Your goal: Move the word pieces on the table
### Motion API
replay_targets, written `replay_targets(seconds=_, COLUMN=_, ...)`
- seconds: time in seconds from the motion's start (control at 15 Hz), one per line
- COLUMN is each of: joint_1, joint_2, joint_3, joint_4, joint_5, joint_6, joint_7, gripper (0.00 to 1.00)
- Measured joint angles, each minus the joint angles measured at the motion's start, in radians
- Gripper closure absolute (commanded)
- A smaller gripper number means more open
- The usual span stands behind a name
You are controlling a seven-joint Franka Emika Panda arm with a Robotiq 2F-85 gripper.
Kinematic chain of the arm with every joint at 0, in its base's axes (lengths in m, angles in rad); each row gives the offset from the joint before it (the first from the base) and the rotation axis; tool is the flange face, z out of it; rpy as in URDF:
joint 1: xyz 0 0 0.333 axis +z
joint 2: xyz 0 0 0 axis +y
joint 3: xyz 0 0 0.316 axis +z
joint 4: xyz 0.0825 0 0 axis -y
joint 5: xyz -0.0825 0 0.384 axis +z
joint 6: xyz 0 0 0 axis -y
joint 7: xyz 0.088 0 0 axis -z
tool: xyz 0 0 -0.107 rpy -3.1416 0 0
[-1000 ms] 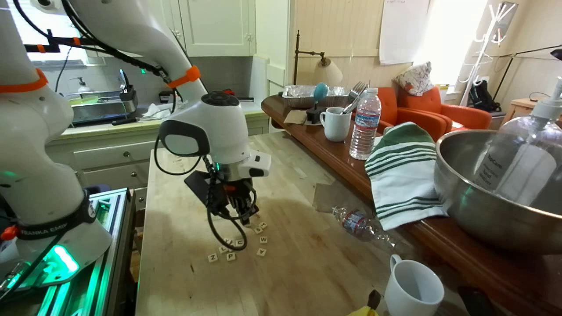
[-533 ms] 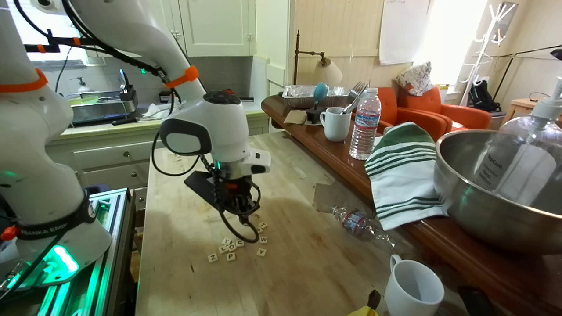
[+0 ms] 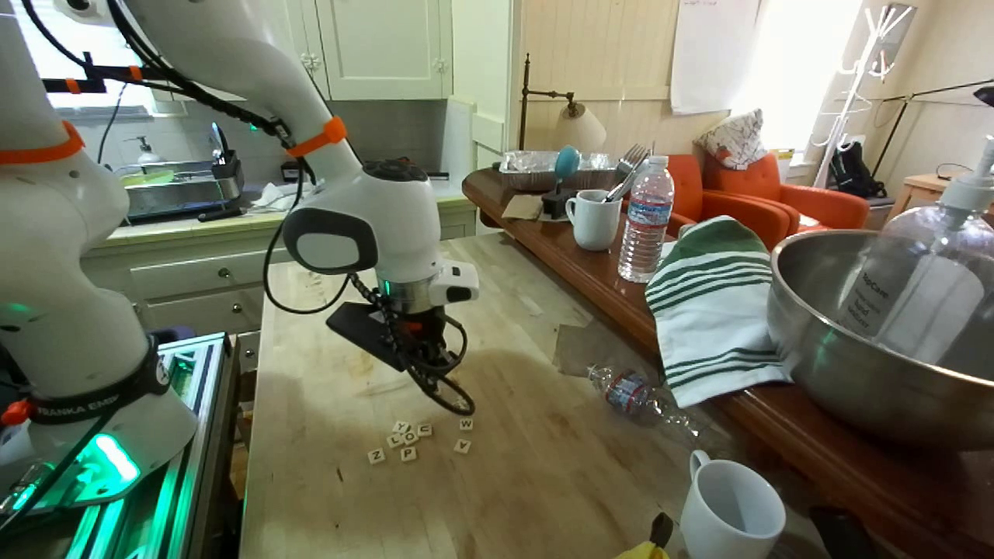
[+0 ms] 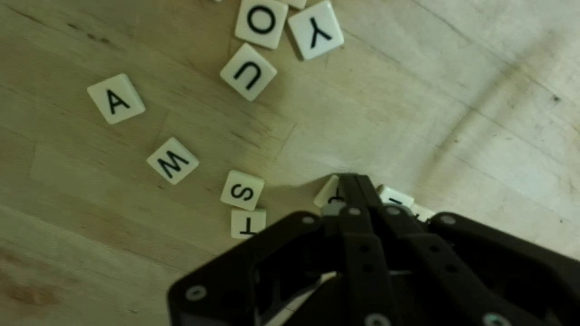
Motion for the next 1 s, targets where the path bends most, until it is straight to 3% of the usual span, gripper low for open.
replay_targets(seconds=1.0, joint_1=0.020, joint_2=-0.009, joint_3=-0.005, joint_4=0.000, joint_5=-0.011, joint_6=-0.034, joint_7=-0.005, gripper=1.00)
